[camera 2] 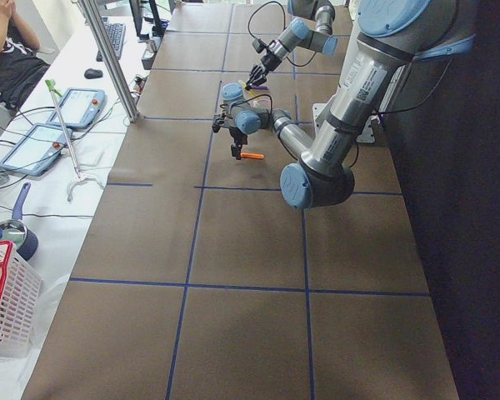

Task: Collect pens into pen holder
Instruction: 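Carry the yellow marker with the right gripper over the pink holder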

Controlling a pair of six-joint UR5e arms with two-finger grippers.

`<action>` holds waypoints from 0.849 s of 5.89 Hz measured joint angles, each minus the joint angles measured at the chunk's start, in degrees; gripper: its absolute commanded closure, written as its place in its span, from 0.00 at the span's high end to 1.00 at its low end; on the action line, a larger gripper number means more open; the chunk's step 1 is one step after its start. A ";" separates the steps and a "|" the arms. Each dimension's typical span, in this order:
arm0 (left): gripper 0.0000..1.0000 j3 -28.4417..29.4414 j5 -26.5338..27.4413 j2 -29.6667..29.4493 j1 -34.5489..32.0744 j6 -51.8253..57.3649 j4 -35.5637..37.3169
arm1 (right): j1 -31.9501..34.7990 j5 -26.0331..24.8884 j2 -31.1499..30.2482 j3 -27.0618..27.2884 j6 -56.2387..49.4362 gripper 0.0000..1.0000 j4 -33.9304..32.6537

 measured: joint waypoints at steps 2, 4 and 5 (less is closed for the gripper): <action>1.00 0.00 0.00 -0.07 0.00 0.01 0.00 | -1.97 0.08 0.03 -0.36 0.16 0.01 0.12; 1.00 -0.01 0.00 -0.09 0.00 0.01 0.00 | -4.69 -0.09 -0.77 -0.58 0.77 0.05 -0.13; 1.00 0.00 0.00 -0.09 0.00 0.01 0.03 | -5.31 -0.11 -1.08 -0.81 1.07 0.67 -0.14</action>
